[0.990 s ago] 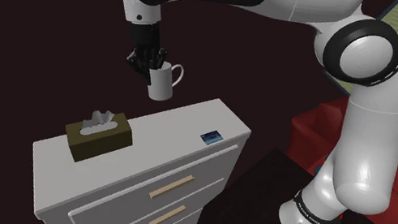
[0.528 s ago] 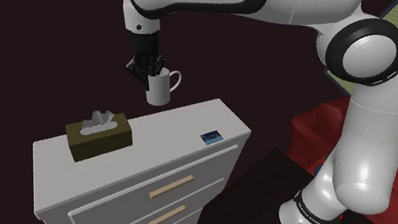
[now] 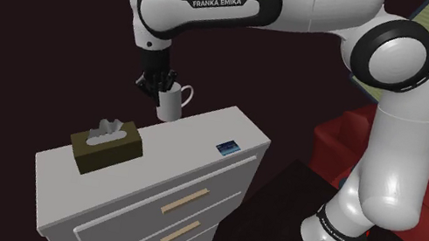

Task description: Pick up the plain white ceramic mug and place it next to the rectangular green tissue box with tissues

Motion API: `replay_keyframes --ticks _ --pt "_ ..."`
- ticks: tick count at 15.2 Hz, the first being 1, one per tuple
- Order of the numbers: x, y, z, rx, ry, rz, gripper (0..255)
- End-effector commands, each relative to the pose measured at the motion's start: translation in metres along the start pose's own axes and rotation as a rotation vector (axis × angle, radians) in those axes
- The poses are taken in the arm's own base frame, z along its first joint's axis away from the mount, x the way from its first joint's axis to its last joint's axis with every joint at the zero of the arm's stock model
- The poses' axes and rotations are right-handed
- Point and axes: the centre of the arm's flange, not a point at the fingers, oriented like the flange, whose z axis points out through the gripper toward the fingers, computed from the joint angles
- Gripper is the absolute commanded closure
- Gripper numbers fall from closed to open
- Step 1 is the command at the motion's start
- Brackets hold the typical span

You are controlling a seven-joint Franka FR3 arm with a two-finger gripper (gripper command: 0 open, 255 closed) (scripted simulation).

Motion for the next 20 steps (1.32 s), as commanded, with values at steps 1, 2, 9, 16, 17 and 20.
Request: replay_keyframes --ticks 1,2,9,16,17,20 --pt "0.009 0.004 0.047 -0.010 -0.052 -0.003 255" --pt "0.010 0.004 0.053 -0.010 -0.052 -0.003 255" --pt "0.014 0.003 0.089 -0.010 -0.052 -0.003 255" --pt "0.017 0.003 0.110 -0.010 -0.052 -0.003 255" --pt "0.017 0.003 0.110 -0.010 -0.052 -0.003 255" --pt "0.017 0.003 0.110 -0.010 -0.052 -0.003 255"
